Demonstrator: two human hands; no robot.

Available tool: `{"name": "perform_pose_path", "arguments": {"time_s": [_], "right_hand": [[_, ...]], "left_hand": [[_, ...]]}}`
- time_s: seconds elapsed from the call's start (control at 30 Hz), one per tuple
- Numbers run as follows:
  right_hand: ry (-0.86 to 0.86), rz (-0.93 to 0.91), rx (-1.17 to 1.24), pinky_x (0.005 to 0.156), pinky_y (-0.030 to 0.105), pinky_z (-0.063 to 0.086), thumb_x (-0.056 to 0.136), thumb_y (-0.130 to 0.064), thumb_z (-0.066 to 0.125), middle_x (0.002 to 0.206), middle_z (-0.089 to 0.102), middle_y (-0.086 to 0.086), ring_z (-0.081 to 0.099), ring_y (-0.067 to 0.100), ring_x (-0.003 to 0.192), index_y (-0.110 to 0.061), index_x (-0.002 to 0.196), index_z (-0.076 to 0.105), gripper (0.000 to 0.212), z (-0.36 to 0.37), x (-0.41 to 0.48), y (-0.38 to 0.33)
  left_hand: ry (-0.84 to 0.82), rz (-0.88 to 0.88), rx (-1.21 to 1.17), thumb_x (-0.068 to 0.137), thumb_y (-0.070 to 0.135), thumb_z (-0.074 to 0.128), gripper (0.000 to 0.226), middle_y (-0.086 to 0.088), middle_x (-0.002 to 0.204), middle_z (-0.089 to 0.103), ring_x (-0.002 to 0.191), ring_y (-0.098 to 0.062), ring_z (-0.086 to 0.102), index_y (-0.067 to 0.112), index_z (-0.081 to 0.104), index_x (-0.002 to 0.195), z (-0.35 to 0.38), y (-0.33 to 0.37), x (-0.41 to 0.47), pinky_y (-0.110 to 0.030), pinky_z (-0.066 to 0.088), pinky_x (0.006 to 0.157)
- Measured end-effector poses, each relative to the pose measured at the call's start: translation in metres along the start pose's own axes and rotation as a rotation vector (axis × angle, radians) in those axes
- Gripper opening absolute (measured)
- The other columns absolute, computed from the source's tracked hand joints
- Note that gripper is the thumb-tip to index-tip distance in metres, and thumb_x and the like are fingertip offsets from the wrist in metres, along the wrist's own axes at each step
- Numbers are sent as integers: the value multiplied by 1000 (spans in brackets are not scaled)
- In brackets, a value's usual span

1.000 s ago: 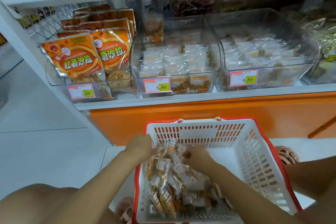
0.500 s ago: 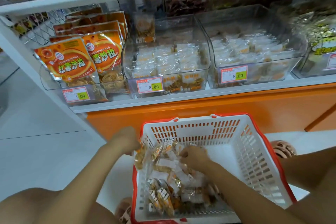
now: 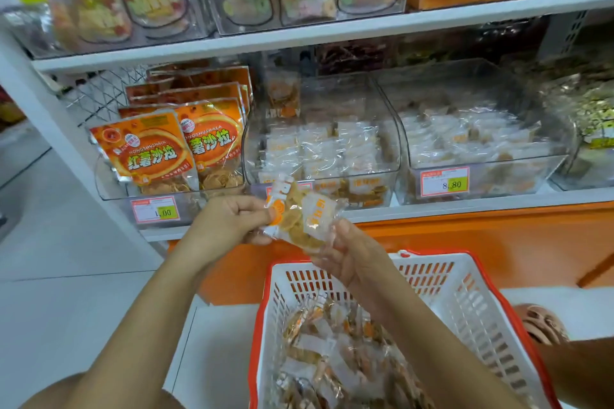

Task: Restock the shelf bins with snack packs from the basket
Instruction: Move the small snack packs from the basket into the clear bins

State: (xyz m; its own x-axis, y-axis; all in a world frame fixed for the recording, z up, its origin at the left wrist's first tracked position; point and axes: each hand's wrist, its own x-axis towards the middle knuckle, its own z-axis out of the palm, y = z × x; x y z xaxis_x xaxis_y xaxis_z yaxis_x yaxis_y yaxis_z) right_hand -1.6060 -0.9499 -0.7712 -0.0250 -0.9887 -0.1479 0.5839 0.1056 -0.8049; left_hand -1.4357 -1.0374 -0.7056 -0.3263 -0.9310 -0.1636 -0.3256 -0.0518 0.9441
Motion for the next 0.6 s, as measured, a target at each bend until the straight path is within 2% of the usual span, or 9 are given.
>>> {"name": "perform_pose_path", "arguments": {"time_s": [0.07, 0.13, 0.23, 0.33, 0.4, 0.47, 0.53, 0.6], "right_hand": [[9, -38, -5, 75, 25, 57, 79, -37, 68, 109, 69, 14, 69, 22, 89, -5, 118, 58, 52, 11, 3, -6], [39, -56, -64, 76, 23, 56, 75, -35, 67, 107, 71, 11, 69, 19, 89, -9, 111, 63, 45, 21, 9, -13], [79, -115, -146, 80, 24, 54, 80, -35, 64, 102, 73, 8, 68, 15, 86, -9, 107, 67, 39, 35, 24, -22], [148, -171, -164, 74, 25, 51, 88, -36, 62, 93, 70, 11, 62, 14, 77, -4, 107, 68, 37, 46, 42, -32], [186, -188, -201, 67, 24, 47, 87, -42, 63, 81, 64, 8, 55, 12, 69, -7, 104, 69, 39, 50, 56, -41], [222, -195, -245, 52, 15, 40, 87, -41, 64, 64, 56, -1, 48, 6, 54, -12, 93, 68, 30, 50, 71, -55], [244, -223, -290, 40, 11, 33, 88, -34, 66, 51, 51, -10, 41, 2, 45, -18, 80, 64, 18, 47, 89, -74], [263, -285, -359, 37, 10, 32, 88, -24, 67, 45, 53, -13, 41, -1, 39, -17, 74, 62, 17, 45, 111, -96]], "left_hand": [[56, 19, -149, 88, 4, 62, 16, 8, 48, 53, 45, -2, 54, 5, 65, 72, 1, 7, 5, -19, 57, 59], [84, 52, -242, 90, 4, 59, 18, 8, 44, 44, 43, -2, 49, 2, 60, 73, 3, 12, 10, -20, 58, 62], [83, 103, -330, 92, 5, 56, 14, 5, 50, 50, 48, -2, 54, 2, 62, 79, 10, 19, 18, -22, 59, 69], [79, 159, -361, 92, 5, 56, 17, 2, 63, 63, 60, -3, 61, 7, 67, 80, 16, 24, 24, -21, 59, 69], [51, 180, -334, 93, 5, 55, 22, -1, 69, 66, 67, -6, 63, 10, 71, 78, 17, 27, 28, -21, 58, 69], [82, 203, -258, 92, 4, 56, 29, -2, 73, 70, 73, -10, 67, 17, 74, 74, 13, 29, 35, -19, 58, 69], [235, 268, -72, 90, 7, 59, 18, 1, 82, 73, 79, -8, 69, 17, 74, 88, 7, 26, 46, -13, 54, 72], [419, 354, 165, 89, 13, 63, 18, 13, 87, 67, 80, 3, 63, 14, 69, 106, -3, 21, 53, -1, 45, 68]]}}
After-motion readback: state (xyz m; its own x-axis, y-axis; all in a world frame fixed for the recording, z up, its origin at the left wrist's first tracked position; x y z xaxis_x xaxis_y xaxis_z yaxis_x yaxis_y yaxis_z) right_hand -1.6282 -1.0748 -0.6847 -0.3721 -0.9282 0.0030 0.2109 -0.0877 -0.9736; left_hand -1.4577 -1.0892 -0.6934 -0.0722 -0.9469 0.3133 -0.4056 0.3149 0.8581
